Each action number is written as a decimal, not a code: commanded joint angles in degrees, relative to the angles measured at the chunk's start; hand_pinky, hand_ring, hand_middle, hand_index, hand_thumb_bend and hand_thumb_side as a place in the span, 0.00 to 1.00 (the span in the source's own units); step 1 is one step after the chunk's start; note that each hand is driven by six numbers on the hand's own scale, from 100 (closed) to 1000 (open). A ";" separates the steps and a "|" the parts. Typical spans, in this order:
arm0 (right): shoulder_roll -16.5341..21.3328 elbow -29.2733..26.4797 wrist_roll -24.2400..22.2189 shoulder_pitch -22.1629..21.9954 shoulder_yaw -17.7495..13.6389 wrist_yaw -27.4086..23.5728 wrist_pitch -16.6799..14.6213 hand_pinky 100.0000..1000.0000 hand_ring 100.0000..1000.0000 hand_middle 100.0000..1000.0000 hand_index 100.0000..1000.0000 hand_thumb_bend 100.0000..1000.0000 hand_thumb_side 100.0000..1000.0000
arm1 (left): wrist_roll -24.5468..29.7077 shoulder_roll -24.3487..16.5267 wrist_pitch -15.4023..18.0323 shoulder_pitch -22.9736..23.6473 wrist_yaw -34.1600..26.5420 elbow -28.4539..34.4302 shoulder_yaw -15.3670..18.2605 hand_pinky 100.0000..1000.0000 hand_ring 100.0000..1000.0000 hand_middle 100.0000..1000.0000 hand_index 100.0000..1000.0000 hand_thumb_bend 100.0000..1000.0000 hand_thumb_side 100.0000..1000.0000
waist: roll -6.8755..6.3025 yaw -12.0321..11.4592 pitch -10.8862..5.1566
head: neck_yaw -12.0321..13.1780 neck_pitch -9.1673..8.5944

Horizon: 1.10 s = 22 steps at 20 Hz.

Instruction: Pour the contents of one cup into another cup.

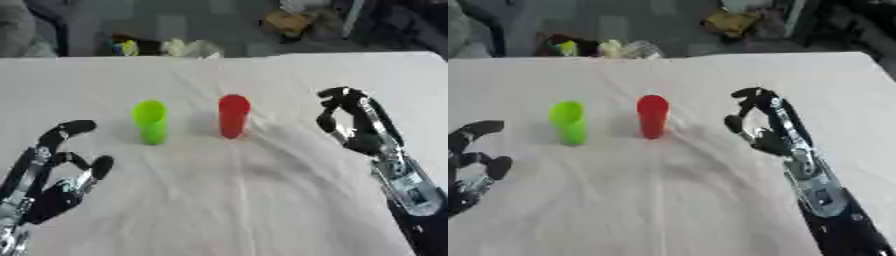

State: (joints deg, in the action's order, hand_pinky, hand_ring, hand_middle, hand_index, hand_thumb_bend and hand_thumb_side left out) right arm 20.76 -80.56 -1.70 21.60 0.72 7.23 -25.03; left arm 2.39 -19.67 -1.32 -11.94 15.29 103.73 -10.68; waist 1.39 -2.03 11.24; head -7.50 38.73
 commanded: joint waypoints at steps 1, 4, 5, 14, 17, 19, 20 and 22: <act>0.89 -1.44 0.14 0.63 -0.63 -0.34 -0.21 0.70 0.39 0.30 0.68 0.61 0.62 | -1.54 -1.34 -0.53 -1.29 0.58 -0.78 -0.05 0.45 0.95 0.84 0.83 0.50 0.66 | -0.12 0.16 -0.64 | -0.13 -0.20; 0.89 -1.53 0.10 0.67 -0.56 -0.40 -0.25 0.70 0.39 0.30 0.68 0.61 0.62 | -3.30 -1.40 -1.10 -2.38 0.90 -2.89 -0.49 0.45 0.95 0.84 0.83 0.49 0.64 | -0.18 0.34 -0.65 | -0.17 -0.24; 0.88 -1.55 0.09 0.67 -0.55 -0.42 -0.24 0.70 0.39 0.30 0.68 0.60 0.62 | -3.99 -1.43 -1.26 -2.84 1.05 -3.66 -0.64 0.45 0.95 0.84 0.83 0.49 0.63 | -0.20 0.38 -0.66 | -0.16 -0.24; 0.80 -1.71 -0.07 0.74 -0.34 -0.59 -0.26 0.70 0.39 0.30 0.68 0.60 0.62 | -8.90 -2.14 -3.75 -9.43 5.54 -13.21 -2.89 0.47 0.95 0.85 0.84 0.57 0.59 | -0.32 1.04 -0.71 | -0.17 -0.31; 0.77 -1.75 -0.18 0.81 -0.23 -0.66 -0.29 0.70 0.39 0.30 0.68 0.60 0.62 | -9.66 -2.12 -3.83 -11.91 6.58 -16.98 -3.97 0.46 0.95 0.84 0.85 0.56 0.60 | -0.38 1.31 -0.69 | 0.12 -0.25; 0.75 -1.79 -0.27 0.86 -0.16 -0.70 -0.31 0.70 0.39 0.30 0.68 0.60 0.62 | -10.00 -1.92 -3.41 -13.50 7.03 -19.46 -4.56 0.46 0.94 0.84 0.85 0.57 0.60 | -0.44 1.49 -0.67 | 0.26 -0.23; 0.73 -1.79 -0.30 0.88 -0.13 -0.72 -0.30 0.70 0.39 0.30 0.68 0.60 0.62 | -10.15 -1.80 -3.15 -14.26 7.25 -20.63 -4.81 0.46 0.94 0.84 0.85 0.57 0.60 | -0.46 1.56 -0.65 | 0.30 -0.23; 0.71 -1.79 -0.38 0.89 -0.07 -0.75 -0.30 0.70 0.39 0.30 0.68 0.60 0.62 | -10.43 -1.53 -2.60 -15.63 7.55 -22.78 -5.19 0.46 0.94 0.83 0.85 0.58 0.61 | -0.50 1.69 -0.60 | 0.42 -0.20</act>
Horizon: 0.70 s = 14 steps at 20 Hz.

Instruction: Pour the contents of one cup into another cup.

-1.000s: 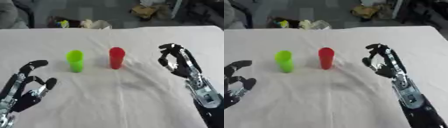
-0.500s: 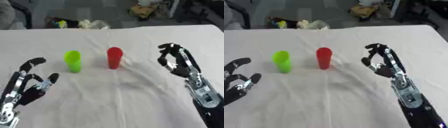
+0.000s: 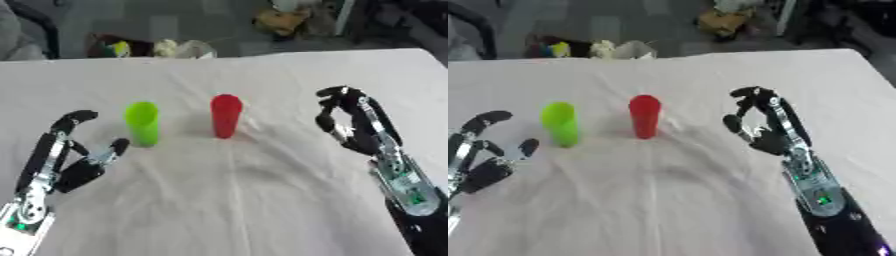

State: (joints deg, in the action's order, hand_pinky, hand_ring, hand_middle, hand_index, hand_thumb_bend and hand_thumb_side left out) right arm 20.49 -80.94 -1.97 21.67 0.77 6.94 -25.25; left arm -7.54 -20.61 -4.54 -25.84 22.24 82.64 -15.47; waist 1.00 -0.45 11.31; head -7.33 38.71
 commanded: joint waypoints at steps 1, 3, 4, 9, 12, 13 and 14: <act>0.97 -1.41 -0.14 0.82 -0.09 -0.48 -0.09 0.70 0.39 0.30 0.68 0.60 0.62 | -0.56 -0.44 0.88 -2.39 0.70 -2.74 -0.58 0.46 0.94 0.83 0.85 0.58 0.62 | -0.12 0.18 -0.64 | 0.31 -0.16; 0.92 -1.40 -0.22 0.84 -0.02 -0.51 -0.11 0.70 0.39 0.30 0.68 0.60 0.62 | -0.74 -0.14 1.39 -3.43 0.84 -4.54 -0.75 0.46 0.94 0.83 0.85 0.59 0.62 | -0.15 0.31 -0.60 | 0.40 -0.14; 0.88 -1.39 -0.27 0.85 0.03 -0.52 -0.12 0.70 0.39 0.30 0.68 0.60 0.62 | -0.88 0.04 1.54 -4.04 0.87 -5.50 -0.80 0.46 0.94 0.83 0.85 0.59 0.62 | -0.14 0.40 -0.57 | 0.43 -0.13; 0.82 -1.37 -0.43 0.92 0.15 -0.56 -0.19 0.70 0.39 0.30 0.68 0.60 0.62 | -1.99 0.55 2.51 -6.50 1.09 -9.72 -0.87 0.46 0.94 0.83 0.85 0.61 0.62 | -0.03 0.83 -0.48 | 0.59 -0.17; 0.81 -1.37 -0.49 0.99 0.21 -0.63 -0.23 0.70 0.39 0.30 0.68 0.60 0.62 | -2.48 0.59 3.00 -7.61 1.53 -11.75 -0.92 0.48 0.96 0.84 0.85 0.64 0.63 | 0.02 1.16 -0.43 | 0.59 -0.32; 0.80 -1.36 -0.52 1.02 0.24 -0.64 -0.24 0.70 0.39 0.30 0.68 0.60 0.62 | -2.57 0.61 3.14 -7.88 1.72 -12.28 -0.91 0.49 0.96 0.84 0.85 0.65 0.63 | 0.04 1.25 -0.41 | 0.56 -0.37; 0.79 -1.36 -0.56 1.05 0.28 -0.64 -0.26 0.70 0.39 0.30 0.68 0.60 0.62 | -2.70 0.64 3.19 -8.19 1.94 -12.88 -0.87 0.50 0.97 0.84 0.85 0.65 0.63 | 0.06 1.36 -0.40 | 0.54 -0.44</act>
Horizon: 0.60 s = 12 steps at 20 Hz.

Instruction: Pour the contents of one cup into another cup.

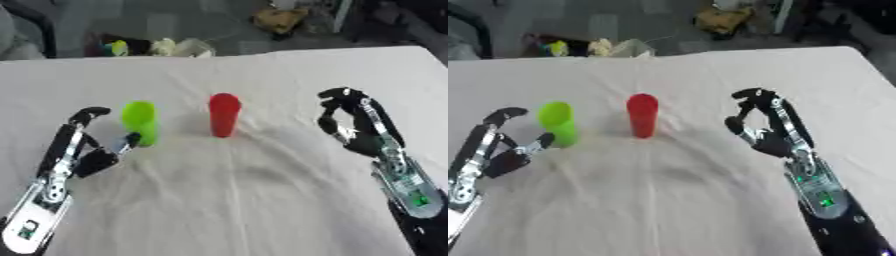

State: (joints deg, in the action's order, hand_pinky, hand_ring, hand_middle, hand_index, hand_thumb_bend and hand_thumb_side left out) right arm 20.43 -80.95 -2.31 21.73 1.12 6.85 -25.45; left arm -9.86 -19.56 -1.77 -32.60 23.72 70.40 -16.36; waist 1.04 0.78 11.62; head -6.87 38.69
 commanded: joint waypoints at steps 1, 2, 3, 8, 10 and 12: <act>0.84 -1.35 -0.26 1.02 -0.04 -0.55 -0.07 0.70 0.39 0.30 0.68 0.60 0.62 | -0.56 -0.33 0.46 -1.73 0.70 -1.28 0.07 0.51 0.97 0.84 0.85 0.65 0.63 | 0.04 0.21 -0.69 | 0.07 -0.47; 0.82 -1.35 -0.28 1.07 -0.01 -0.57 -0.09 0.70 0.39 0.30 0.68 0.60 0.62 | -0.69 -0.25 0.51 -2.06 0.90 -1.95 0.10 0.51 0.98 0.85 0.85 0.65 0.64 | 0.07 0.31 -0.67 | 0.07 -0.55; 0.81 -1.36 -0.30 1.11 0.01 -0.58 -0.10 0.70 0.39 0.30 0.68 0.60 0.62 | -0.80 -0.15 0.60 -2.35 1.05 -2.56 0.14 0.51 0.98 0.85 0.85 0.65 0.64 | 0.10 0.39 -0.66 | 0.07 -0.60; 0.82 -1.30 -0.34 1.16 0.11 -0.58 -0.19 0.70 0.39 0.30 0.68 0.60 0.62 | -1.10 0.40 1.21 -3.91 0.68 -5.45 0.55 0.51 0.99 0.85 0.85 0.63 0.65 | 0.31 0.71 -0.57 | 0.11 -0.90; 0.79 -1.30 -0.37 1.24 0.15 -0.60 -0.23 0.70 0.39 0.30 0.68 0.60 0.62 | -0.94 0.50 1.92 -4.42 0.35 -5.92 0.50 0.51 0.99 0.85 0.85 0.62 0.65 | 0.37 0.87 -0.52 | 0.13 -0.98; 0.76 -1.31 -0.41 1.33 0.19 -0.62 -0.26 0.70 0.39 0.30 0.68 0.60 0.62 | -0.55 0.51 2.83 -4.87 0.02 -6.03 0.31 0.51 0.99 0.85 0.85 0.62 0.65 | 0.43 1.02 -0.46 | 0.18 -1.08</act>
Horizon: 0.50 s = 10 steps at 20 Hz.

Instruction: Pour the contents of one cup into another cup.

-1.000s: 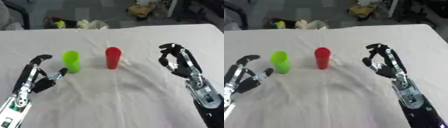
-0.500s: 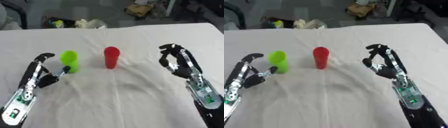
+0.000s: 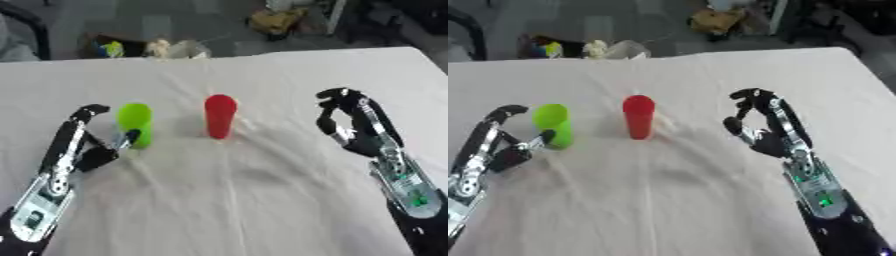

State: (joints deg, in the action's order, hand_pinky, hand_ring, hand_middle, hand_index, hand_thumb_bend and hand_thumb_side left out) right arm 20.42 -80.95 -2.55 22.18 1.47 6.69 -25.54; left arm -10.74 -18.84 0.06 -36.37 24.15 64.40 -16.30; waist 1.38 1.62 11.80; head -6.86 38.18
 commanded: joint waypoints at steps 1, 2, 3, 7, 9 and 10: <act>0.76 -1.31 -0.18 0.92 -0.14 -0.47 -0.18 0.70 0.39 0.30 0.68 0.60 0.62 | 0.62 -0.22 1.43 -1.32 -0.51 0.03 0.14 0.51 0.99 0.85 0.85 0.62 0.64 | 0.11 0.24 -0.61 | 0.20 -0.61; 0.75 -1.30 -0.19 0.93 -0.14 -0.48 -0.18 0.70 0.39 0.30 0.68 0.60 0.62 | 0.92 -0.23 1.74 -1.50 -0.56 0.11 0.03 0.52 1.00 0.85 0.85 0.62 0.64 | 0.13 0.28 -0.58 | 0.22 -0.63; 0.75 -1.29 -0.20 0.94 -0.13 -0.49 -0.18 0.70 0.39 0.30 0.68 0.60 0.62 | 1.28 -0.25 2.01 -1.66 -0.49 0.27 -0.14 0.53 1.00 0.85 0.85 0.62 0.64 | 0.13 0.33 -0.56 | 0.25 -0.64; 0.71 -1.24 -0.27 0.97 -0.10 -0.50 -0.20 0.70 0.39 0.30 0.68 0.60 0.62 | 2.75 -0.41 2.69 -2.12 1.20 1.30 -0.88 0.56 1.00 0.85 0.85 0.62 0.64 | 0.10 0.45 -0.50 | 0.29 -0.60; 0.70 -1.24 -0.30 0.99 -0.09 -0.52 -0.22 0.70 0.39 0.30 0.68 0.60 0.62 | 3.32 -0.46 2.85 -2.28 2.68 1.68 -1.16 0.57 1.00 0.85 0.85 0.63 0.64 | 0.08 0.50 -0.51 | 0.32 -0.57; 0.70 -1.23 -0.33 1.00 -0.09 -0.52 -0.22 0.70 0.39 0.30 0.68 0.60 0.62 | 3.55 -0.50 2.89 -2.38 3.42 1.85 -1.27 0.58 1.00 0.85 0.85 0.64 0.63 | 0.06 0.52 -0.52 | 0.33 -0.58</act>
State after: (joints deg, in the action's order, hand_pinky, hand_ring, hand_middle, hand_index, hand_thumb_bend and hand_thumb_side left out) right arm 20.39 -80.95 -2.67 22.22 1.48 6.61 -25.61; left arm -7.65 -18.64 2.79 -37.40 26.66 64.91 -17.42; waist 1.48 2.05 12.05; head -6.64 38.13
